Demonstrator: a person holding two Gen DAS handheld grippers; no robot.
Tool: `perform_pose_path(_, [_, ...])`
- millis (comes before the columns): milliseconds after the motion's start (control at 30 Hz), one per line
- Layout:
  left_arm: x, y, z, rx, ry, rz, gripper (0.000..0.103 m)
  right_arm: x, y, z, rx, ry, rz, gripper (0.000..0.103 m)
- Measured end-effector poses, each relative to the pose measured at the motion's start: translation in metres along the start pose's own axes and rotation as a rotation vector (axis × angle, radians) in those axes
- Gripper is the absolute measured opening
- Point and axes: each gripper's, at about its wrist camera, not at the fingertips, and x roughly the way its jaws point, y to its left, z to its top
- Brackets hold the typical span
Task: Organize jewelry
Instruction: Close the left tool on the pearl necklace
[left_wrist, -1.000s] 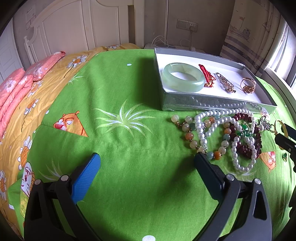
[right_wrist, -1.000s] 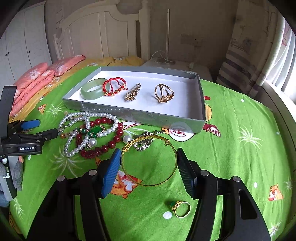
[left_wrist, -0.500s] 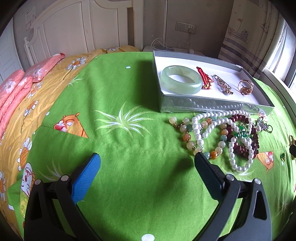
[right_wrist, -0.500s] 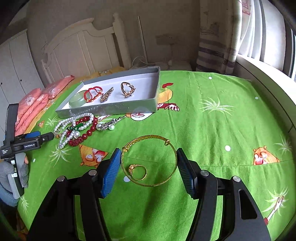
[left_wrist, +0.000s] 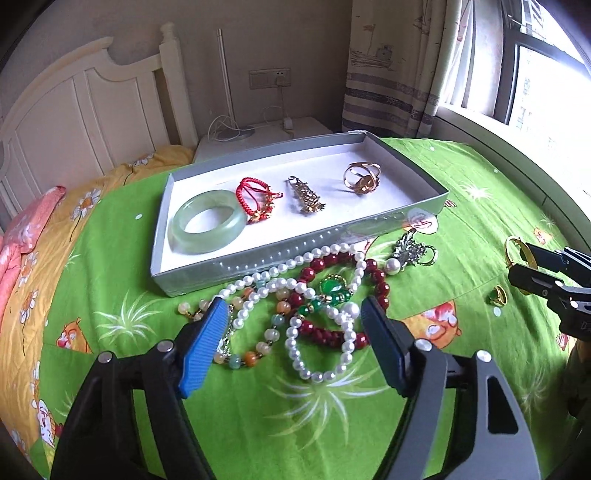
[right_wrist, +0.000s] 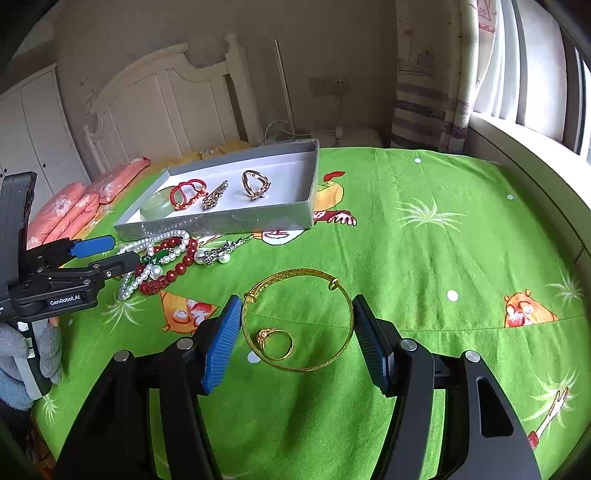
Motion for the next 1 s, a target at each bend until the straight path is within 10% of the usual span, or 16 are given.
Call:
perform_pose_path(233, [0.030, -0.023, 0.018, 0.078, 0.062, -0.061, 0.030, -0.001, -0.004, 0.000, 0.014, -0.003, 0.018, 0.059])
perform_pose_path(1000, [0.055, -0.036, 0.025, 0.167, 0.139, -0.178, 0.017, -0.003, -0.008, 0.000, 0.029, -0.019, 0.038, 0.059])
